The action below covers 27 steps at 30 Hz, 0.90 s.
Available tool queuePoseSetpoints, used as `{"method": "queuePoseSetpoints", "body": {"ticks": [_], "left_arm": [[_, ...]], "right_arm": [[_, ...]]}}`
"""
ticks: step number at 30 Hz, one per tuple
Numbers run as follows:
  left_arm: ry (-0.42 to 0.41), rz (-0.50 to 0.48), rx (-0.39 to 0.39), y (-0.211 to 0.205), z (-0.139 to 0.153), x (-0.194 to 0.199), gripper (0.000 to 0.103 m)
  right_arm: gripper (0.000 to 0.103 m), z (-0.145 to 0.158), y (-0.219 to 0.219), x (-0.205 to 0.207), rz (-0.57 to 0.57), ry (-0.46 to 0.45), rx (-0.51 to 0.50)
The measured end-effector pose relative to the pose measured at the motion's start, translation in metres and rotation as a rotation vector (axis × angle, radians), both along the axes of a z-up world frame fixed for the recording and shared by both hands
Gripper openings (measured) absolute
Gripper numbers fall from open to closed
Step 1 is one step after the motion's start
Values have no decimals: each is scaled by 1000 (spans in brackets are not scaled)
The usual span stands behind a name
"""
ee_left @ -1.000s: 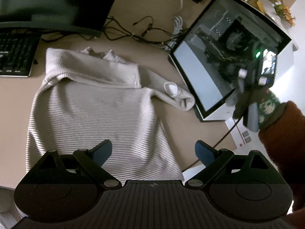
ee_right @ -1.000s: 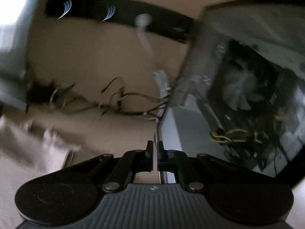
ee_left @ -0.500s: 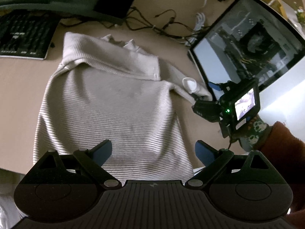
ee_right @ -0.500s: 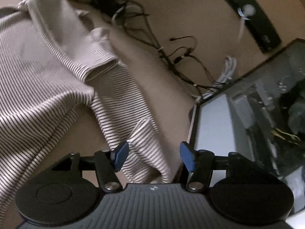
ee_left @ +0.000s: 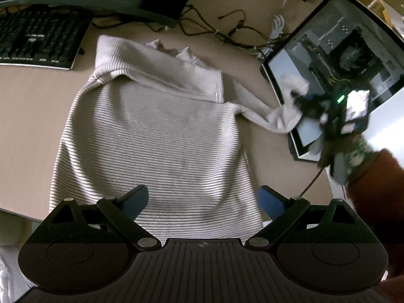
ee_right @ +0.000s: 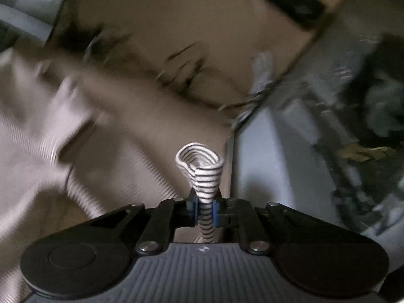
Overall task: Fold clothes
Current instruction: 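Lift the sleeve and carry it across the sweater body with the right gripper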
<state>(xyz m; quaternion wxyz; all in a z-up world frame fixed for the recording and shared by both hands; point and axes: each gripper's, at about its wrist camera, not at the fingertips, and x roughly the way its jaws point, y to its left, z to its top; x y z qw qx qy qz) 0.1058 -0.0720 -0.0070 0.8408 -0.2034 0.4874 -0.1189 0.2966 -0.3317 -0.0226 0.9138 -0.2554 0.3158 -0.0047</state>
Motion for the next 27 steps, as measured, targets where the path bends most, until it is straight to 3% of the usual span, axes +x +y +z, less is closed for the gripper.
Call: {"method": "queuePoseSetpoints", "body": {"ticks": [5,11,19,27], "left_arm": [[-27,-15,-7,3,4,-2,97],[-54,-11,-14,16,10,-7,97],[-73,60,-22,53,15,-22,97],[-72,186,-11,101,15,-47,97]], "right_arm": [[9,65,-4,-3,-48,-127,158],[9,108,33,-5,26,-215,179],[9,121,109,-3,171,-233,162],[9,109,192,7,301,-193,186]]}}
